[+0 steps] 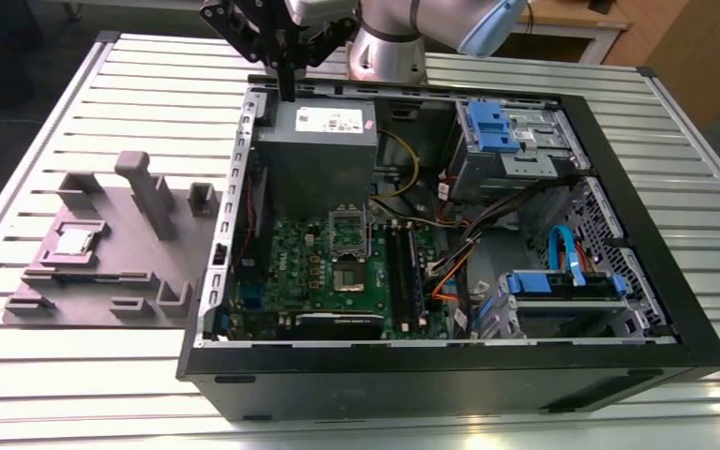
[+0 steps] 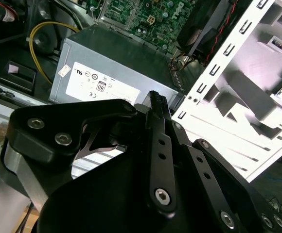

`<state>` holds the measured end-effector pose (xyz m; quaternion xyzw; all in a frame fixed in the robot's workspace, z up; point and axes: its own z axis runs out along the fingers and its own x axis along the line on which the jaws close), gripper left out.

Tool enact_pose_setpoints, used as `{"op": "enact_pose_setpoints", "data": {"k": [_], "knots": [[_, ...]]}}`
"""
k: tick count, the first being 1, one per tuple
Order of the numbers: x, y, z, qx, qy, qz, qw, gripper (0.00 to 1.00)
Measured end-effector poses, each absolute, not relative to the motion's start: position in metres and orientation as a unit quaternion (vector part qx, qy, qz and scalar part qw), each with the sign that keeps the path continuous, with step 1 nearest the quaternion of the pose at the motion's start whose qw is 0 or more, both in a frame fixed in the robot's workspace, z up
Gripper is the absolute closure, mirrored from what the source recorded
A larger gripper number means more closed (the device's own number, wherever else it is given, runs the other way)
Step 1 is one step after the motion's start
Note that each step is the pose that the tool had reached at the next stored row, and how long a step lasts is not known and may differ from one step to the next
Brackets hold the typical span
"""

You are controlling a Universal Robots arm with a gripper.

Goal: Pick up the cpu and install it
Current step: 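Reach for the cpu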

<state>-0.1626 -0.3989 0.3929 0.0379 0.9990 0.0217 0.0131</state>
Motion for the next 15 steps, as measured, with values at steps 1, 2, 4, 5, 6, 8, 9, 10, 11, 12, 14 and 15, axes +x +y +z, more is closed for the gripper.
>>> {"op": "enact_pose_setpoints", "data": {"k": [1,2,4,5,6,8,9,10,11,12,14,15], "knots": [[-0.1629,-0.3989,0.3930,0.038,0.999,0.022,0.013,0.90],[-0.1631,-0.3989,0.3930,0.038,0.999,0.022,0.013,0.90],[-0.1640,-0.3990,0.3929,0.038,0.999,0.022,0.013,0.90],[-0.1646,-0.3990,0.3929,0.038,0.999,0.022,0.013,0.90],[-0.1652,-0.3990,0.3929,0.038,0.999,0.022,0.013,0.90],[-0.1662,-0.3989,0.3929,0.038,0.999,0.022,0.013,0.90],[-0.1666,-0.3989,0.3929,0.038,0.999,0.022,0.013,0.90],[-0.1668,-0.3989,0.3929,0.038,0.999,0.022,0.013,0.90],[-0.1685,-0.3989,0.3929,0.038,0.999,0.022,0.013,0.90],[-0.1701,-0.3989,0.3925,0.038,0.999,0.022,0.013,0.90],[-0.1704,-0.3989,0.3925,0.038,0.999,0.022,0.013,0.90],[-0.1706,-0.3989,0.3925,0.038,0.999,0.022,0.013,0.90]]}}
